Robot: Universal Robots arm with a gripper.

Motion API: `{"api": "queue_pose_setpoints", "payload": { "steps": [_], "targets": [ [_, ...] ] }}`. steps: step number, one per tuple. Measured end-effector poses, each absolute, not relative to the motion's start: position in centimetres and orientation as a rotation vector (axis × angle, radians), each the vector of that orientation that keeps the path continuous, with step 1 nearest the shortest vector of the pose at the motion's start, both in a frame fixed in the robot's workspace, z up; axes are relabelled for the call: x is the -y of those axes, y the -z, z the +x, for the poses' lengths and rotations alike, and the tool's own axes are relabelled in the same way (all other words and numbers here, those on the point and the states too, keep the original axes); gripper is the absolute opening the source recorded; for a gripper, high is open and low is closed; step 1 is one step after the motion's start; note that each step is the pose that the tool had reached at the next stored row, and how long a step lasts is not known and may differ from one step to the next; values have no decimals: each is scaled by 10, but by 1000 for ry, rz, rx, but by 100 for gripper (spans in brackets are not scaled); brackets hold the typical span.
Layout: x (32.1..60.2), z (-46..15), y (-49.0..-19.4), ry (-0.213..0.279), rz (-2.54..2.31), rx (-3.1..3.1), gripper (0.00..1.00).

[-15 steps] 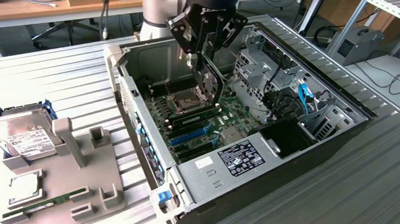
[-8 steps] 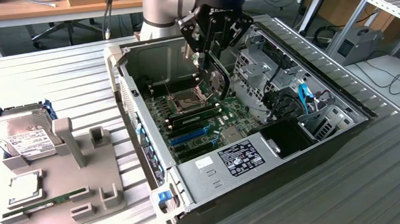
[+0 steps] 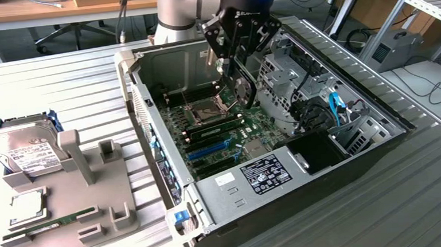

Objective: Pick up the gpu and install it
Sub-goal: 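Pick up the gpu and move the gpu toward the slot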

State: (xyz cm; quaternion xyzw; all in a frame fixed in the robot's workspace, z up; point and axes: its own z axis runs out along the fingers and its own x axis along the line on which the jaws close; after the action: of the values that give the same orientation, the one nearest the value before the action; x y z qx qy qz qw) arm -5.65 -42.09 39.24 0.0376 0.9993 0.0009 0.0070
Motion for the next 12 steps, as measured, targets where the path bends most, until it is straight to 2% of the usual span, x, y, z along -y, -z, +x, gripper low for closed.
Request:
{"api": "queue_pose_setpoints", "payload": {
  "steps": [12],
  "targets": [
    [414, -49, -382, 14, 118, -3125, 29]
  ]
}}
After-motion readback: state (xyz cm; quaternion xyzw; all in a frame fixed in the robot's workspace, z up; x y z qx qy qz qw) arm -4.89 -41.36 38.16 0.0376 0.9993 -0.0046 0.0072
